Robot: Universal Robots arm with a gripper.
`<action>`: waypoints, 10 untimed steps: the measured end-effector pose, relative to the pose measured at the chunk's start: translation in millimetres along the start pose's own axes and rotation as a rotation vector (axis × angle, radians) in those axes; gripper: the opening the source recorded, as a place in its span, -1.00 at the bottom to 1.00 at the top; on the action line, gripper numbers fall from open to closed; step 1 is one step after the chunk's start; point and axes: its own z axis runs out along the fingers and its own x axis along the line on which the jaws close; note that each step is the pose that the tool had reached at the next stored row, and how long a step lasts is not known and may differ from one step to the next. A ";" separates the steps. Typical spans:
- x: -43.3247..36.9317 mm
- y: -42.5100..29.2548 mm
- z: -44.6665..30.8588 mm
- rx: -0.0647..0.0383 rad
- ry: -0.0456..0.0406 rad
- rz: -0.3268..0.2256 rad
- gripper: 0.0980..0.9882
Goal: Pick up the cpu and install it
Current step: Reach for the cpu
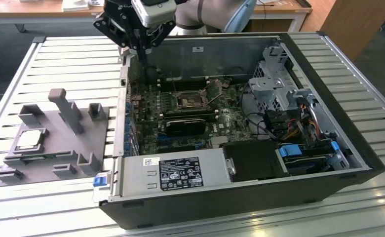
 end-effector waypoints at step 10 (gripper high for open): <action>7.0 -0.6 0.5 0.000 0.0016 0.000 -0.98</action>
